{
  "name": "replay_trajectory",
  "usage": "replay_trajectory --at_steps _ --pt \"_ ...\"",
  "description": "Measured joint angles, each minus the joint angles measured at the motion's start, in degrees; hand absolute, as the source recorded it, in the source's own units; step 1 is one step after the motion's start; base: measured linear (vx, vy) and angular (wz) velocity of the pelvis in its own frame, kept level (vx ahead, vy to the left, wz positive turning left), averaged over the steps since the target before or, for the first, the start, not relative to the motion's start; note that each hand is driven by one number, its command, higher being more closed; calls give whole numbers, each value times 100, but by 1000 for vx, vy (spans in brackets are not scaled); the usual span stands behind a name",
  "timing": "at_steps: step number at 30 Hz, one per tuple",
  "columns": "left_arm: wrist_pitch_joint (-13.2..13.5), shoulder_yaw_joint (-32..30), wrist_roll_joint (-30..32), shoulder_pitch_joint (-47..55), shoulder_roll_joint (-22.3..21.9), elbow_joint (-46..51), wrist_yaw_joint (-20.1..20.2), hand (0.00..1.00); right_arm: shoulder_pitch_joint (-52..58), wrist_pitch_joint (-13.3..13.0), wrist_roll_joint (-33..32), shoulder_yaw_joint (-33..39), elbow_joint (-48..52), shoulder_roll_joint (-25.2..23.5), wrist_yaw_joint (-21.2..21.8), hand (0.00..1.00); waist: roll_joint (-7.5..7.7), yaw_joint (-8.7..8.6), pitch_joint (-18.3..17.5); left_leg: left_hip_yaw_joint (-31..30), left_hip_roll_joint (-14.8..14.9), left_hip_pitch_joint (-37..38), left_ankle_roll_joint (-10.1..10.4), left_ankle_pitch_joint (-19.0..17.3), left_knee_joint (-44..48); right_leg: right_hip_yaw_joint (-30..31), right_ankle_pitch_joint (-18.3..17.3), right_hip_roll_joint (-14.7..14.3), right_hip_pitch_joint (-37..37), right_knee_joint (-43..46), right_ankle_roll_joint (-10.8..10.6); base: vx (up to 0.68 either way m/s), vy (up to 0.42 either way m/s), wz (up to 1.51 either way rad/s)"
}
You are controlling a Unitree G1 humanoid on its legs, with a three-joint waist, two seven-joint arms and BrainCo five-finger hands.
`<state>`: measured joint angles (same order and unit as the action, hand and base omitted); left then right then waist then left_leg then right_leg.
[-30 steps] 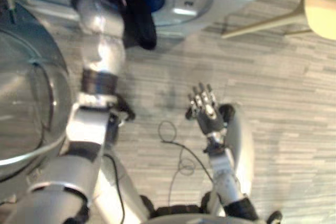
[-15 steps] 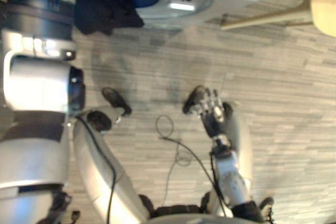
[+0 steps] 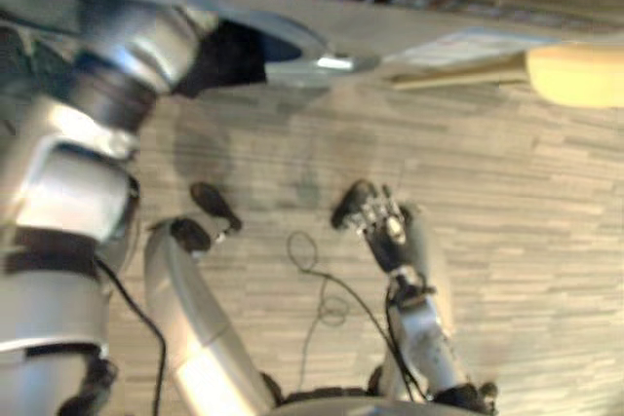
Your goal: Pick up the laundry basket with both hands and put the clothes into the washing machine.
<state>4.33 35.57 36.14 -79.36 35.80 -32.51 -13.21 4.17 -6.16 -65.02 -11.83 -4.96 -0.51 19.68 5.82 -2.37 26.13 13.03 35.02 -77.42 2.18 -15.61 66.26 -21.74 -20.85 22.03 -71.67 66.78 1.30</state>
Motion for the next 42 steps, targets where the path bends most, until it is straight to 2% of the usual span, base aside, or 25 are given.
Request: replay_trajectory --at_steps 3,7,10,14,16,19,21,23,24,26,28,30,33,34,37,39,40,42 --pt "-257 -500 356 223 -292 -211 110 0 2 -25 -15 -1 -63 41 -3 0 0 -2 0 69 -4 81 25 15 -95 13 12 0 1 -11 0 -23 -60 4" --pt "-424 -1002 395 905 -504 -193 324 0 2 -34 -4 8 -144 52 -6 0 -1 32 -1 174 -22 274 84 161 -366 -10 159 -88 127 -258 26 -38 -60 -2" --pt "-533 -1576 380 1322 -778 -159 322 0 12 -39 39 14 -182 50 -37 0 -1 75 -1 237 -111 404 82 289 -570 -27 234 -71 204 -380 53 -52 -57 11" --pt "-675 -2350 -110 1657 -1188 348 -107 0 11 -167 57 28 -272 34 -73 0 -2 94 -1 266 -221 457 81 422 -726 -54 276 6 236 -419 69 -59 -40 14" --pt "-793 -2980 -305 2054 -1403 1064 -300 0 10 -208 263 80 -286 24 -96 0 -7 93 -3 262 -298 462 89 519 -838 -89 317 11 244 -475 91 -63 -43 8" --pt "-1004 -3723 -570 2705 -1696 1654 -309 0 7 -193 404 205 -287 -42 -197 0 -14 108 -4 261 -337 577 112 600 -959 -132 329 13 350 -515 111 -48 -45 7" --pt "-1264 -4392 -798 3464 -2002 2102 -245 0 10 -64 552 327 -272 -57 -257 0 -31 151 -12 266 -372 786 159 647 -1066 -156 328 7 540 -571 112 -57 -71 8" --pt "-1382 -4789 -914 4073 -2200 2651 -184 0 10 56 741 443 -266 -58 -301 0 -66 171 -27 277 -398 903 170 653 -1150 -156 328 14 636 -612 111 -76 -62 8" --pt "-1404 -5108 -954 4683 -2333 3304 -186 0 9 172 877 497 -265 -63 -336 0 -78 224 -32 276 -402 994 174 654 -1159 -156 327 10 727 -615 111 -97 -67 7" --pt "-1406 -5300 -1060 5161 -2545 3826 -182 0 21 250 943 538 -266 -56 -352 0 -197 324 -99 279 -412 1031 175 655 -1184 -160 327 16 776 -637 111 -90 -55 6" --pt "-1389 -5549 -1195 5778 -2698 4401 -182 0 13 326 1072 523 -331 -57 -352 0 -304 354 -153 309 -426 1220 176 657 -1219 -159 327 22 938 -657 109 -68 -41 4" --pt "-1254 -5630 -1448 6329 -2832 4739 -115 0 10 413 1253 516 -440 -56 -350 0 -422 385 -237 336 -479 1398 190 662 -1299 -167 323 30 1102 -712 103 -53 -46 7" --pt "-956 -5341 -1855 7095 -3196 5074 88 0 -27 419 1613 538 -790 16 -387 0 -607 490 -353 410 -593 1746 246 660 -1462 -169 286 88 1396 -795 39 -39 -69 15" --pt "-811 -5084 -2048 7408 -3340 5108 218 0 -131 419 1834 526 -965 83 -482 0 -668 521 -390 418 -635 1890 273 677 -1543 -180 276 127 1537 -819 20 -30 -71 21" --pt "-619 -4349 -2726 7992 -3522 5073 780 0 -745 376 2344 531 -1484 265 -728 0 -683 627 -397 407 -859 2168 314 783 -1802 -274 264 249 1826 -898 -2 -33 -85 32" --pt "-501 -3565 -3464 8295 -3599 4959 1272 0 -1685 355 3037 531 -2262 550 -1085 0 -694 669 -391 240 -1130 2157 315 957 -2059 -511 215 474 2004 -901 -76 -51 -103 70" --pt "-491 -3410 -3600 8338 -3624 4919 1378 0 -1970 348 3284 531 -2453 627 -1202 0 -703 682 -386 187 -1206 2118 307 1010 -2114 -586 198 531 2030 -900 -101 -46 -62 69" --pt "-460 -2955 -3902 8360 -3701 4751 1602 0 -2916 308 3851 501 -3121 984 -1510 0 -773 847 -348 -15 -1459 1931 283 1183 -2343 -853 172 729 2062 -889 -139 -63 -46 79"
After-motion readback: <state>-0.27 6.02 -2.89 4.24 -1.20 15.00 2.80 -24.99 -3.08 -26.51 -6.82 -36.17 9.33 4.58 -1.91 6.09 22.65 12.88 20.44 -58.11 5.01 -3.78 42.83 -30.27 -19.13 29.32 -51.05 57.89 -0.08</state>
